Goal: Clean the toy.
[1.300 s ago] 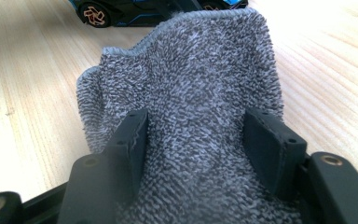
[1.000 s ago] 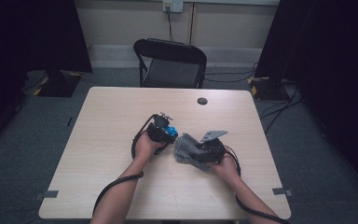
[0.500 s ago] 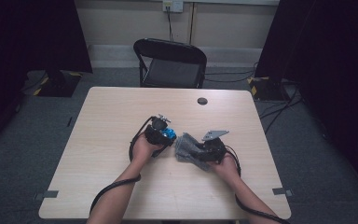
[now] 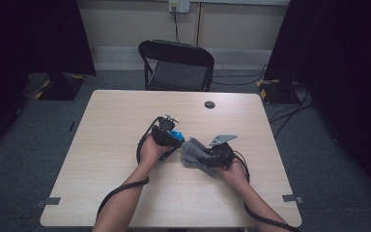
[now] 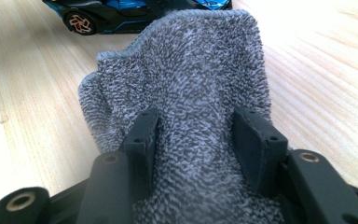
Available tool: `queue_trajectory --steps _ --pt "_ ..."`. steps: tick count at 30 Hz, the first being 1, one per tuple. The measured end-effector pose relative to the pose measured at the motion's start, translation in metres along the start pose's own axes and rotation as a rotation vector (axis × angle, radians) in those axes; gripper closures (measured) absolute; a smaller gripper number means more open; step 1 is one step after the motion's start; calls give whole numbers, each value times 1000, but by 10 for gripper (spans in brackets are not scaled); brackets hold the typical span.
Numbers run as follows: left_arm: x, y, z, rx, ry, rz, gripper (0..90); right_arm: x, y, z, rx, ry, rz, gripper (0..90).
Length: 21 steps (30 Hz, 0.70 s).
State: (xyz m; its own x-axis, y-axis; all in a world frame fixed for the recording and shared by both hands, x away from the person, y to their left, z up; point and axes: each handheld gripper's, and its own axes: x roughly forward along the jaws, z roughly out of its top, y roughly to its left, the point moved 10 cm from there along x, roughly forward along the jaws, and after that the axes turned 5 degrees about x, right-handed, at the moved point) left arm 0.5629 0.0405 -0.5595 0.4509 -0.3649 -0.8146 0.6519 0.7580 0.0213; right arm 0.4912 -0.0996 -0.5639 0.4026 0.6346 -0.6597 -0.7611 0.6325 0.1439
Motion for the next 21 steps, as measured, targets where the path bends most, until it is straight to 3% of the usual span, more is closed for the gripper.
queue_trajectory --steps 3,11,15,18,21 --pt "3 0 -2 29 15 14 158 0 0 0 0 0 1 520" --pt "10 1 -3 -5 13 -15 148 0 0 0 1 0 2 520" --pt "11 -1 -3 20 11 -13 145 0 0 0 0 -1 2 520" --pt "9 -3 -1 28 6 -13 227 0 0 0 0 -2 2 520" --pt "9 -3 -1 17 18 -7 244 0 0 0 2 -3 3 521"
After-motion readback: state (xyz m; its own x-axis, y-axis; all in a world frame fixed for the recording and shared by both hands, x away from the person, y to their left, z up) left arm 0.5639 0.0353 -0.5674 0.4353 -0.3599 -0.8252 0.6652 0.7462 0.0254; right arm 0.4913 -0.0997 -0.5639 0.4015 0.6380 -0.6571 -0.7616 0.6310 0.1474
